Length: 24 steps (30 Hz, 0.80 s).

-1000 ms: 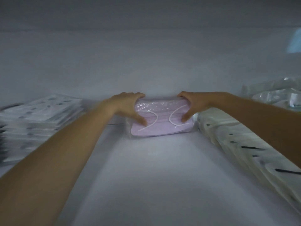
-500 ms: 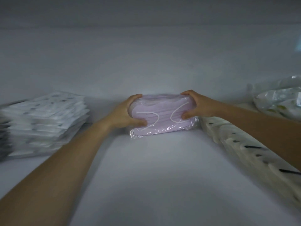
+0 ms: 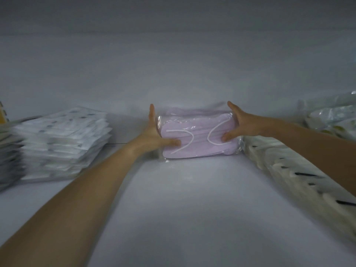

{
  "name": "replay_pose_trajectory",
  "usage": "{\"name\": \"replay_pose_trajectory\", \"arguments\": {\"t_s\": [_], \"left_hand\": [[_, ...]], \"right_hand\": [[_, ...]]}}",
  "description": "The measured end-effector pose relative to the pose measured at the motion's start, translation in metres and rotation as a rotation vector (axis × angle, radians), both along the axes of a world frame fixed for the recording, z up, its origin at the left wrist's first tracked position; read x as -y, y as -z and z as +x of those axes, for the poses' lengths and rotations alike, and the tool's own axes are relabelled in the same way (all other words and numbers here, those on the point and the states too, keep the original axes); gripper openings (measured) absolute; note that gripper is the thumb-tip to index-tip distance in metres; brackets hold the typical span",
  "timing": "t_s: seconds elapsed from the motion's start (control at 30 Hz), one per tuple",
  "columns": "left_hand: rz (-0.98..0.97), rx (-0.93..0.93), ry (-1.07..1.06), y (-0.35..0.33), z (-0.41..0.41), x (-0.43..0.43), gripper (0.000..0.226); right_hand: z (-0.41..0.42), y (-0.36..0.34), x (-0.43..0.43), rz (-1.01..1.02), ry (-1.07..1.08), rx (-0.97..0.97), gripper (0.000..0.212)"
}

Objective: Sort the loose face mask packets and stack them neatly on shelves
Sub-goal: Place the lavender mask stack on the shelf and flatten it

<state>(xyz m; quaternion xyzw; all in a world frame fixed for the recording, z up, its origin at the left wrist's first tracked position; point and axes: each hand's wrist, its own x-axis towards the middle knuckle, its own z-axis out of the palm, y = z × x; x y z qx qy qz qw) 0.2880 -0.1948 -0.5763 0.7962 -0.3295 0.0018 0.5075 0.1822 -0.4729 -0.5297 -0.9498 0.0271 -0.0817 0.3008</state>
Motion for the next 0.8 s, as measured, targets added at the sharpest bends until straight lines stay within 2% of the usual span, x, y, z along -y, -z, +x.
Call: {"name": "replay_pose_trajectory", "arguments": {"t_s": [0.13, 0.23, 0.4, 0.5, 0.57, 0.63, 0.67, 0.73, 0.8], "left_hand": [[-0.023, 0.017, 0.019, 0.005, 0.001, 0.002, 0.135], [-0.092, 0.065, 0.032, 0.000, 0.004, 0.001, 0.133], [0.088, 0.279, -0.016, -0.001, -0.004, -0.005, 0.141], [0.250, 0.644, -0.222, -0.019, -0.016, -0.009, 0.140], [0.398, 0.902, -0.252, -0.032, -0.022, -0.010, 0.137], [0.607, 1.081, -0.228, -0.041, -0.027, -0.006, 0.133], [0.726, 1.105, -0.220, -0.044, -0.029, -0.002, 0.130], [0.923, 1.020, -0.225, -0.045, -0.033, 0.010, 0.124], [0.985, 0.890, -0.208, -0.047, -0.036, 0.020, 0.114]], "right_hand": [[0.003, 0.008, -0.003, 0.121, 0.026, 0.074, 0.119], [0.002, 0.007, -0.002, 0.096, 0.044, 0.187, 0.118], [-0.002, 0.004, -0.004, -0.128, 0.016, 0.009, 0.126], [-0.007, -0.007, -0.010, -0.298, 0.034, 0.089, 0.129], [-0.011, -0.014, -0.013, -0.463, 0.010, 0.170, 0.131], [-0.013, -0.019, -0.017, -0.636, -0.012, 0.238, 0.131], [-0.014, -0.022, -0.019, -0.715, -0.018, 0.263, 0.130], [-0.013, -0.023, -0.024, -0.866, -0.022, 0.277, 0.127], [-0.009, -0.020, -0.031, -0.980, -0.037, 0.195, 0.121]]}}
